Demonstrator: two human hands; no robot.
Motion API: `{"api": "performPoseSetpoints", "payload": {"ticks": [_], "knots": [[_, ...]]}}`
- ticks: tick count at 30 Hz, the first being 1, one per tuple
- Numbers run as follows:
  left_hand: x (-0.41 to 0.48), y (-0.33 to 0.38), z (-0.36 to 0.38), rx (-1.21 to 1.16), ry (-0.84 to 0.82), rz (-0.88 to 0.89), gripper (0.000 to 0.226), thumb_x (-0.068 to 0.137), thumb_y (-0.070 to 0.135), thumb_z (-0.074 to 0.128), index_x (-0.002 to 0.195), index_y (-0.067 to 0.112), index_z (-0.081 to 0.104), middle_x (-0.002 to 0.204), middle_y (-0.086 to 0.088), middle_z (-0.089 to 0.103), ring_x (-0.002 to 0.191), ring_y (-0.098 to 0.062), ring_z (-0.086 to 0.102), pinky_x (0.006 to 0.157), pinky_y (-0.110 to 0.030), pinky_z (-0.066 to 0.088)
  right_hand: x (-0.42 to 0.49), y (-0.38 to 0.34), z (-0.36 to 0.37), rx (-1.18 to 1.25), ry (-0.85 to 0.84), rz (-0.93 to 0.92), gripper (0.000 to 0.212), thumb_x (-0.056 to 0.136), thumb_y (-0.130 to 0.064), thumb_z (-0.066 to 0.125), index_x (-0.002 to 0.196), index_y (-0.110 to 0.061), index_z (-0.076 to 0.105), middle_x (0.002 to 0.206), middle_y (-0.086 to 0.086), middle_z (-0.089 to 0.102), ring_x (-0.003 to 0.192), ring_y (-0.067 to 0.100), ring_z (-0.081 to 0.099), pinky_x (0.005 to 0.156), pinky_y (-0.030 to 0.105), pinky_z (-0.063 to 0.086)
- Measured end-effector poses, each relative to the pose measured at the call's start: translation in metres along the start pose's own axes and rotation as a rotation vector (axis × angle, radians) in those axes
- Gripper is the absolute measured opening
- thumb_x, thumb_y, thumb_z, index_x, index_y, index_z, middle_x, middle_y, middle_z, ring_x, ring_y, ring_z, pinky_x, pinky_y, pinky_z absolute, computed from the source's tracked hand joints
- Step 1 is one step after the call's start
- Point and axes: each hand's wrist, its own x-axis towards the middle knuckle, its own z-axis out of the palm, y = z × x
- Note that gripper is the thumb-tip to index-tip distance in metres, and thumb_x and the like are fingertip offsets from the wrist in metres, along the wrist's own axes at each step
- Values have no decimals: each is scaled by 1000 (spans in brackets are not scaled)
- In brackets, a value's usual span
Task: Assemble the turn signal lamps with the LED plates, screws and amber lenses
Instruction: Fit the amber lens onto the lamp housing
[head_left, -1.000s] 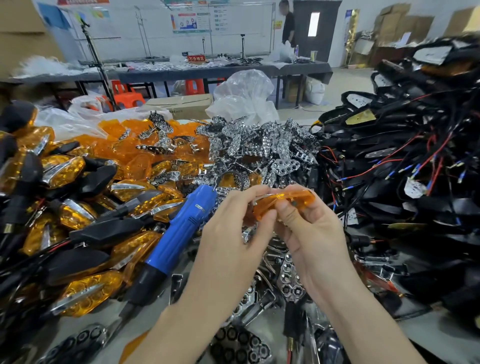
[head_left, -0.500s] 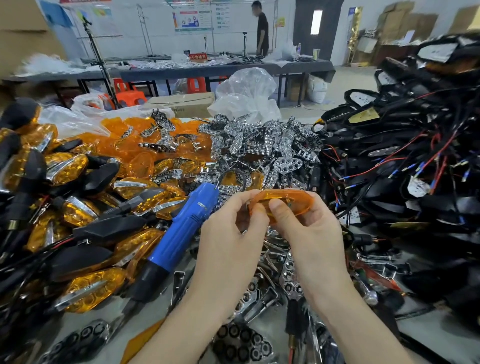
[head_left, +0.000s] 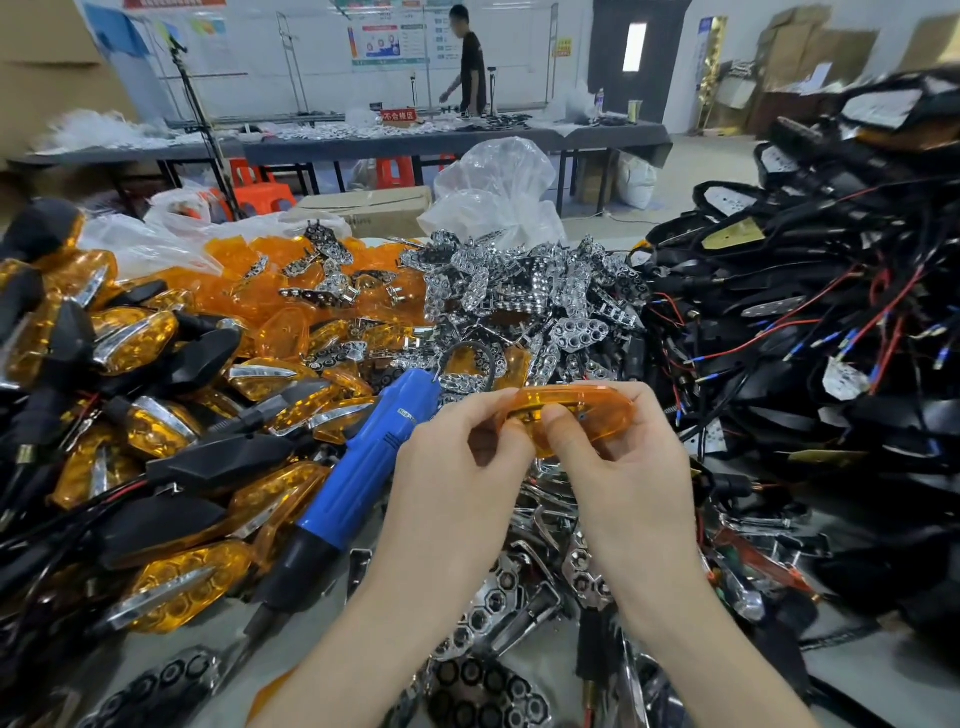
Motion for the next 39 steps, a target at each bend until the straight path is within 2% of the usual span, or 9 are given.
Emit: {"api": "performPoseSetpoints", "payload": {"ticks": [3, 7, 10, 14, 18, 26, 29, 33, 39], "knots": [[0, 0, -1, -7, 3, -15, 22, 95, 20, 61, 112, 30, 71, 87, 17, 73, 84, 1, 68, 74, -13, 53, 1, 3, 0, -13, 18, 25, 41, 97, -15, 72, 94, -55, 64, 91, -22, 73, 81, -3, 70, 67, 8, 52], [1, -1, -2, 10, -26, -22, 15, 94, 24, 61, 105, 31, 69, 87, 17, 73, 83, 1, 68, 74, -17, 54, 0, 9, -2, 57, -20, 84, 26, 98, -23, 71, 100, -48, 66, 98, -10, 76, 90, 11, 74, 76, 22, 59], [4, 1, -9, -29, -109, 0, 4, 94, 34, 63, 97, 34, 65, 88, 22, 72, 82, 4, 68, 72, -15, 54, 1, 4, -5, 28, -68, 90, 24, 98, -23, 68, 102, -46, 65, 99, -13, 74, 91, 8, 73, 75, 18, 56], [9, 4, -23, -146, -329, -61, 34, 90, 57, 62, 105, 27, 66, 96, 11, 75, 87, -6, 73, 78, -23, 60, 1, -7, -12, 89, -123, 118, 22, 96, -20, 69, 100, -41, 66, 97, -11, 73, 92, 7, 69, 80, 23, 55], [10, 9, -31, -339, -421, -181, 51, 77, 46, 69, 111, 8, 64, 102, -5, 76, 92, -20, 74, 78, -29, 60, 2, -20, -17, 57, -204, 161, 13, 97, -8, 67, 102, -19, 67, 102, 2, 73, 99, 20, 68, 96, 47, 54], [-3, 15, -46, -450, -402, -185, 65, 69, 45, 75, 110, -3, 59, 98, -14, 76, 84, -22, 73, 74, -26, 59, 1, -38, -18, 62, -384, 191, 25, 92, -26, 73, 115, -30, 64, 109, -7, 73, 104, 12, 69, 92, 33, 55], [-14, 4, -41, -478, -230, -237, 51, 68, 47, 76, 97, 7, 62, 98, -12, 76, 85, -22, 74, 72, -25, 58, 5, -37, -37, -160, -394, 298, 42, 93, -35, 74, 126, -49, 52, 114, -16, 67, 101, -2, 67, 83, 20, 52], [-39, -18, -11, -545, -121, -437, 59, 69, 45, 79, 106, 4, 59, 99, -16, 74, 82, -18, 73, 72, -26, 58, -6, -32, -66, -634, -264, 401, 29, 102, -42, 57, 125, -27, 62, 92, -19, 63, 74, -4, 63, 60, 10, 43], [-65, -31, 26, -539, -43, -415, 16, 94, 29, 68, 104, 39, 59, 98, 8, 72, 92, -7, 72, 80, -25, 59, -33, -40, -56, -979, -454, 521, 41, 100, -62, 47, 101, -28, 69, 87, -7, 70, 76, 11, 61, 65, 29, 46]]}}
